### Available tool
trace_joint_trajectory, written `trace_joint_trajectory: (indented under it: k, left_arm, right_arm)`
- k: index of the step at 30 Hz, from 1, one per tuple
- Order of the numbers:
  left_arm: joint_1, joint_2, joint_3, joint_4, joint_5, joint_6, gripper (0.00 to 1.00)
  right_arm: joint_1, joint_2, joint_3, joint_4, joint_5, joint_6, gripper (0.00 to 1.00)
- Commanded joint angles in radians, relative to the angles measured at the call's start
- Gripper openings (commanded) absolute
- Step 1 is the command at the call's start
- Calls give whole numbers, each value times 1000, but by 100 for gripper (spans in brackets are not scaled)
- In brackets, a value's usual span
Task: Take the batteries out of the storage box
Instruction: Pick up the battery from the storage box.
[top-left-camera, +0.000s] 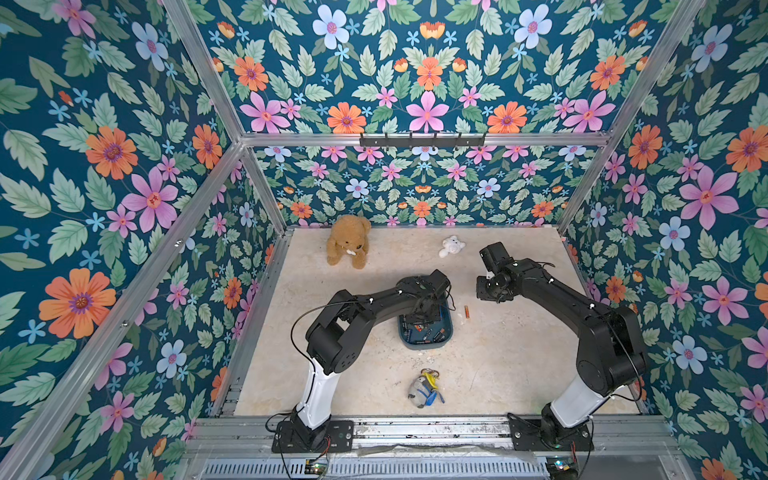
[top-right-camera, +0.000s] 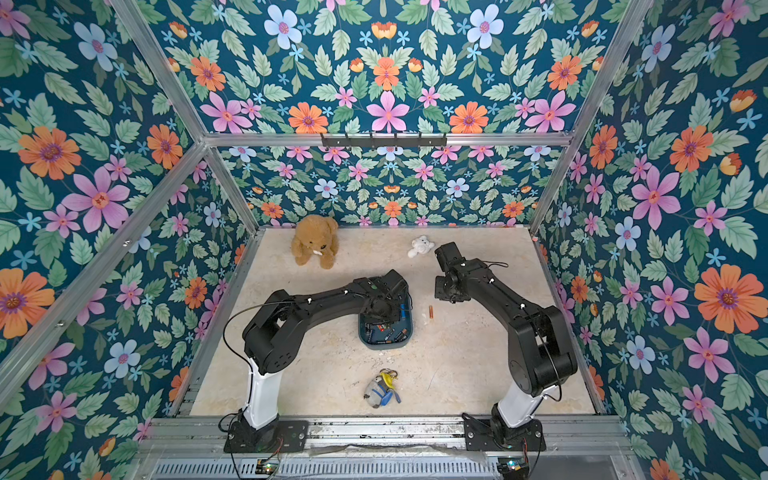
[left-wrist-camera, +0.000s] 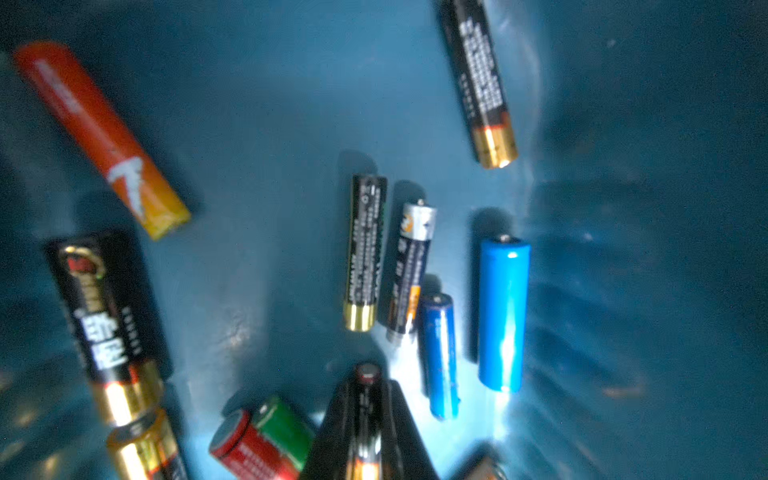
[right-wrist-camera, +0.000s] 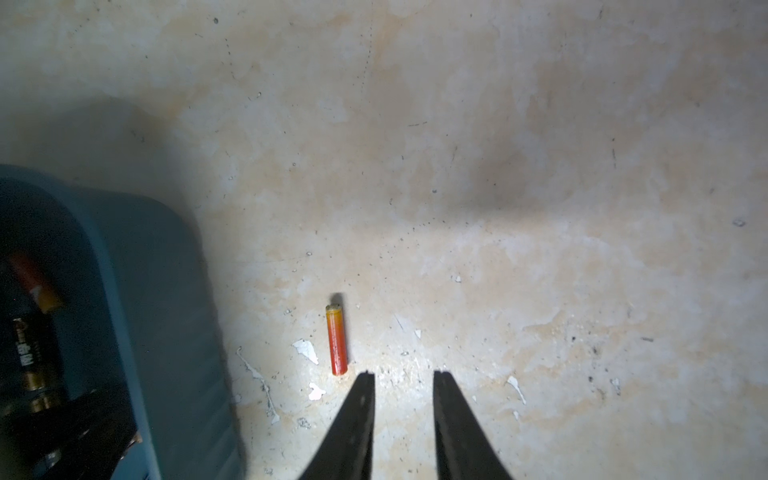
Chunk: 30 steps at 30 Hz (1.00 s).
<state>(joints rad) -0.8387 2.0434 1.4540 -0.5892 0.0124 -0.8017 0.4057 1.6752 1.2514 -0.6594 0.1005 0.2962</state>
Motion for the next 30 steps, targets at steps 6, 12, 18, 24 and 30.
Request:
trace_joint_trajectory:
  k: [6,12,18,24,30]
  left_arm:
    - [3,-13,65,-68,3,26,14]
    - [21,-46,84,-92,-3,40,14]
    - [61,-111,86,-128,-22,64,14]
    - [128,-184,75,-170,-44,108,14]
    - [220,-282,-20,-166,-60,161,14]
  right_arm:
    - [1,-9,12,-8,-34,23,30]
    - [8,-9,24,-11,-43,31,30]
    - [49,1,57,-14,-47,47,30]
    - [100,41,112,-20,-45,66,30]
    - [144,88,180,-38,-47,80,30]
